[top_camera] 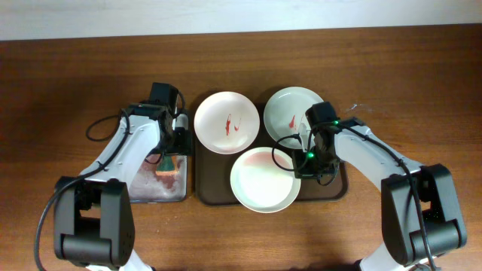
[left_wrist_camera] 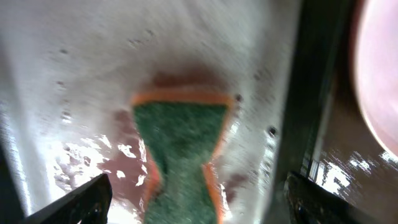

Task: Clean dirty plates on tray and stack at the side
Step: 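Lift the cleaned front plate with the right gripper and place it right of tray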

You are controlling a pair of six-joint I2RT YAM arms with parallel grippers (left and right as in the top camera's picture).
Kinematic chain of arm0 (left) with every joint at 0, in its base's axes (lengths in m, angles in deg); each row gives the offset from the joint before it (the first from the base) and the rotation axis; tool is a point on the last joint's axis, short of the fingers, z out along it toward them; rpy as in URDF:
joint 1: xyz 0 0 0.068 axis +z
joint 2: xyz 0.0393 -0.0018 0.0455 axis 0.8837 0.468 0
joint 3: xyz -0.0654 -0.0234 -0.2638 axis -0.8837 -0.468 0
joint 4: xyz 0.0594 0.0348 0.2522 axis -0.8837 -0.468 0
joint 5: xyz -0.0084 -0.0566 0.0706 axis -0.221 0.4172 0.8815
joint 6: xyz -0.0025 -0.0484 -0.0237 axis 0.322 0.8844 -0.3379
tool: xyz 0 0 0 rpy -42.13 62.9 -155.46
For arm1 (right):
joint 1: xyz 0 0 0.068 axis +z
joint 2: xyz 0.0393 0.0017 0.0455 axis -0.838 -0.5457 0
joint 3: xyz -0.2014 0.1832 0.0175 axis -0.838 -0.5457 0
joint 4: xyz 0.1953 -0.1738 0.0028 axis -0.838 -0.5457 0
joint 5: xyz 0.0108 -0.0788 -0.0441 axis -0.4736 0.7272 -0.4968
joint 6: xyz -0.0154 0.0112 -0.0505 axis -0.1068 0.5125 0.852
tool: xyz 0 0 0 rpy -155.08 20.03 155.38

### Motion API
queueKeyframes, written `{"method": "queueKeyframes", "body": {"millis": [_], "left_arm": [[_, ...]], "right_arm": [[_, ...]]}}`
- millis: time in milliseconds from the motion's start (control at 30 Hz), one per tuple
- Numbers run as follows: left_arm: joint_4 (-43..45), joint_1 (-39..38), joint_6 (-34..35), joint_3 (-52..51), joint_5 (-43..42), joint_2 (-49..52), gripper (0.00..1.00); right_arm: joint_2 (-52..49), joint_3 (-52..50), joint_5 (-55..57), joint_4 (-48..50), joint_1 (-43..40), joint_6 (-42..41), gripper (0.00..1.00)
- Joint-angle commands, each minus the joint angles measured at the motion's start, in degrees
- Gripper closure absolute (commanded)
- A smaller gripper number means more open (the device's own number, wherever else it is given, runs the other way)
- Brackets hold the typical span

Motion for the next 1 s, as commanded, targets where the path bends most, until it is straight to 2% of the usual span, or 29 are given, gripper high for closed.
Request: {"method": "queueKeyframes", "body": {"millis": [0,200,367,533,633,967], "left_arm": [[-0.7,0.09,-0.09,0.76,-4.79,-0.07,0.09],[-0.9,0.09,-0.09,0.76,-4.92,-0.07,0.06],[-0.87,0.09,-0.09,0.76,-4.92,-0.07,0.02],[-0.87,0.09,-0.09,0.76,-4.92,-0.07,0.02],[-0.87,0.09,-0.09,0.76,-4.92,-0.07,0.02],[-0.9,0.11,-0.09,0.76,-4.92,-0.07,0.02]], "right_arm": [[-0.26,-0.35,1.38,0.22,0.26,1.31,0.96],[6.4,-0.35,3.04,-0.02,0.26,1.44,0.96],[17.18,-0.35,16.02,-0.76,0.26,0.92,0.96],[22.32,0.5,26.99,0.5,1.11,0.74,0.96],[22.51,3.08,33.33,0.57,6.49,0.79,0.96],[22.49,3.3,73.29,5.51,28.61,0.83,0.96]]}}
